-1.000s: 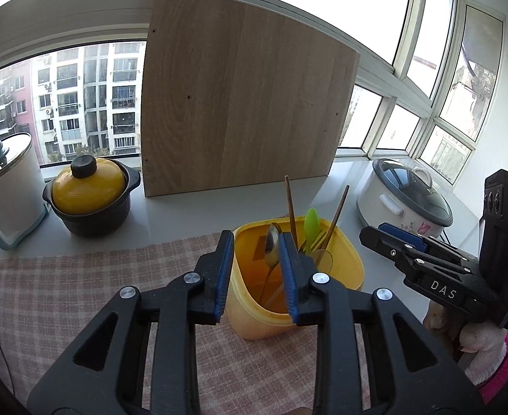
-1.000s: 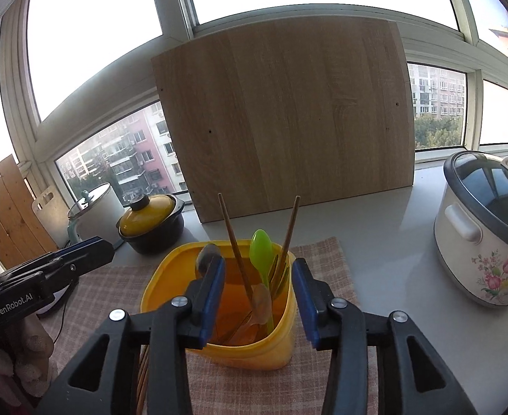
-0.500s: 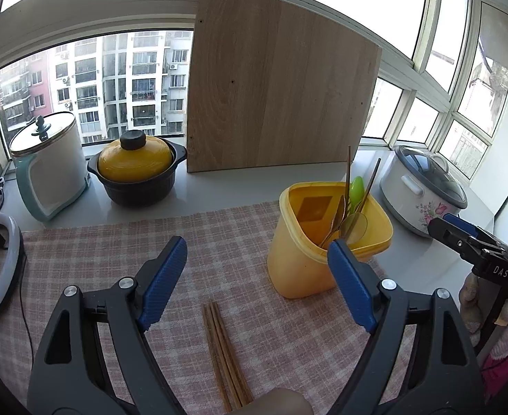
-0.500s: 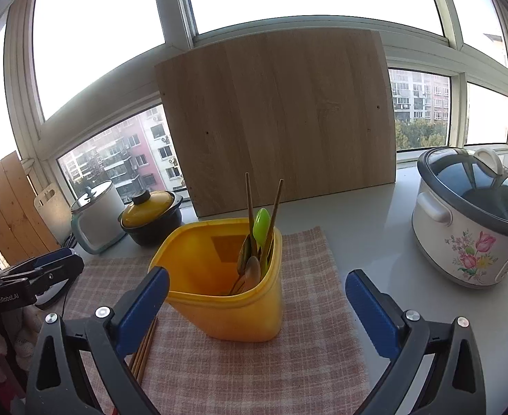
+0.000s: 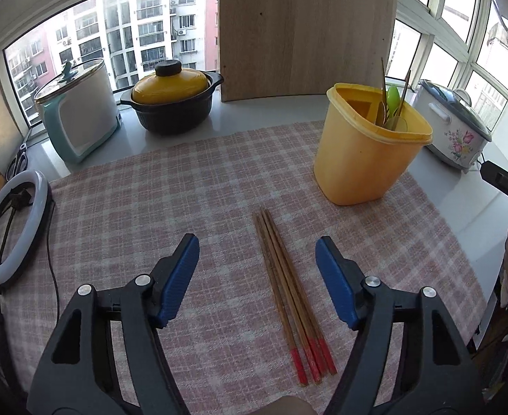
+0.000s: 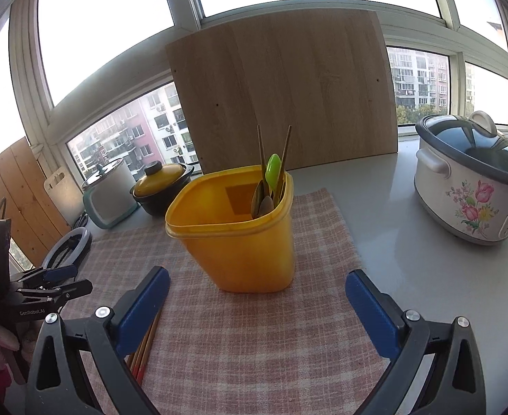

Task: Organize utensils
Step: 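Move both open tools down to the remaining wooden chopsticks on the tablecloth, then grasp a wooden chopstick with the left tool while the right tool grasps another chopstick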

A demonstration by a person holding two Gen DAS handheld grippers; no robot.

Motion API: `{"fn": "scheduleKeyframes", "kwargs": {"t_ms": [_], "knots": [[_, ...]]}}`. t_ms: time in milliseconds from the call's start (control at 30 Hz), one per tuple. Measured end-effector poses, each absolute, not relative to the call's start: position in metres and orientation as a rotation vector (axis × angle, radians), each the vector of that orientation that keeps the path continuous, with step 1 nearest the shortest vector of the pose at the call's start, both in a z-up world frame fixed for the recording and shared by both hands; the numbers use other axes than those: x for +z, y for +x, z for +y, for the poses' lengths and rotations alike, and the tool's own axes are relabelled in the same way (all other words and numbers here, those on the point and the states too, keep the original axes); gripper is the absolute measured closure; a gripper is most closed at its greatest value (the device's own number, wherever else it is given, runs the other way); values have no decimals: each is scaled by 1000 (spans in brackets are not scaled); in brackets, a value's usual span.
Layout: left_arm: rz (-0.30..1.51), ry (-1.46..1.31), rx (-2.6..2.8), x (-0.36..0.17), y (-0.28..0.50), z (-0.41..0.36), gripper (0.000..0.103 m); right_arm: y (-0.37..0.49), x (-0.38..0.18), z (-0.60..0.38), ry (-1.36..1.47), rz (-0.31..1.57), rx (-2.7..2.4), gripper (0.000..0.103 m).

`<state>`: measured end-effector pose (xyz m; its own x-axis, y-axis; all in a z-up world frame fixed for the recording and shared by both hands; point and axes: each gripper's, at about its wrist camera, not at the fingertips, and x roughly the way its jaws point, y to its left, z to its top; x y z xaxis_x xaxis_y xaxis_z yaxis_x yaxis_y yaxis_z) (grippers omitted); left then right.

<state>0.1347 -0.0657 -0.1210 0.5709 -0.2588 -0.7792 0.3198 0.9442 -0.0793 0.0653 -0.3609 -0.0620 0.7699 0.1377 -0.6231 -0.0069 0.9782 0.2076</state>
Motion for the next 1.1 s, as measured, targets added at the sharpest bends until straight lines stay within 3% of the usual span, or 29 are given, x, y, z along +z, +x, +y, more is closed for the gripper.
{"fn": "scheduleKeyframes", "kwargs": {"t_ms": [100,233,500,1033,1100], "knots": [[987,39,-343,-143,132,-60,68,60,-71,-351,172,708,95,0],[1047,-34,-329,-165,128,-52,89,54,-82,-340,154,736,106,5],[1113,-70,-344,-185,131,-62,94,57,-107,-327,206,827,144,27],[1175,-42,-356,-204,152,-85,94,64,-124,-327,279,972,198,30],[1175,-25,-351,-206,153,-87,94,64,-127,-325,287,983,202,38]]}}
